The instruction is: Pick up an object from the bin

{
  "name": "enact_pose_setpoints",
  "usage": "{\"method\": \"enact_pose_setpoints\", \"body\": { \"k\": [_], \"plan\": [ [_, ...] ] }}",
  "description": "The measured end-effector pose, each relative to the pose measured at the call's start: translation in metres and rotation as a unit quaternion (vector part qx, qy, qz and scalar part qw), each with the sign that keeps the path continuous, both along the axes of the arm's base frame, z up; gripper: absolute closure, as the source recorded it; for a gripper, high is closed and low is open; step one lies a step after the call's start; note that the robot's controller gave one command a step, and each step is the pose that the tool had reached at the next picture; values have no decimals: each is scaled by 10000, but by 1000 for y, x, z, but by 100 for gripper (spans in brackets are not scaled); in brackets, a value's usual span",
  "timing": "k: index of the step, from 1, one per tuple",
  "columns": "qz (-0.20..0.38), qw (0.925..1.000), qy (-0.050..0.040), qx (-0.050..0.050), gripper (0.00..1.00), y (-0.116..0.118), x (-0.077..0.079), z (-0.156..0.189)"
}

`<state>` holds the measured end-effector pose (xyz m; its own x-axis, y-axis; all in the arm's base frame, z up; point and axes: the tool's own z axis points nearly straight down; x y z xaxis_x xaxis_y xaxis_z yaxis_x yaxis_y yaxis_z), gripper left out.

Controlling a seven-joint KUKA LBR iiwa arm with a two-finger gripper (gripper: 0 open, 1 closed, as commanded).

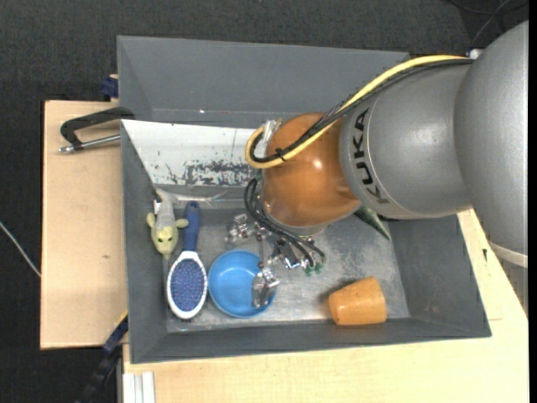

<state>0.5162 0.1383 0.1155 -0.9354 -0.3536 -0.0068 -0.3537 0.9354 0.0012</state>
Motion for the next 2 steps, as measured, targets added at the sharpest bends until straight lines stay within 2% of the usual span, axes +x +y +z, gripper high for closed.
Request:
{"method": "enact_pose_setpoints", "body": {
  "k": [1,2],
  "plan": [
    [217,9998,7,2,0,-7,11,-44],
    [212,9998,6,-3,0,-6,13,-42]
  ]
}}
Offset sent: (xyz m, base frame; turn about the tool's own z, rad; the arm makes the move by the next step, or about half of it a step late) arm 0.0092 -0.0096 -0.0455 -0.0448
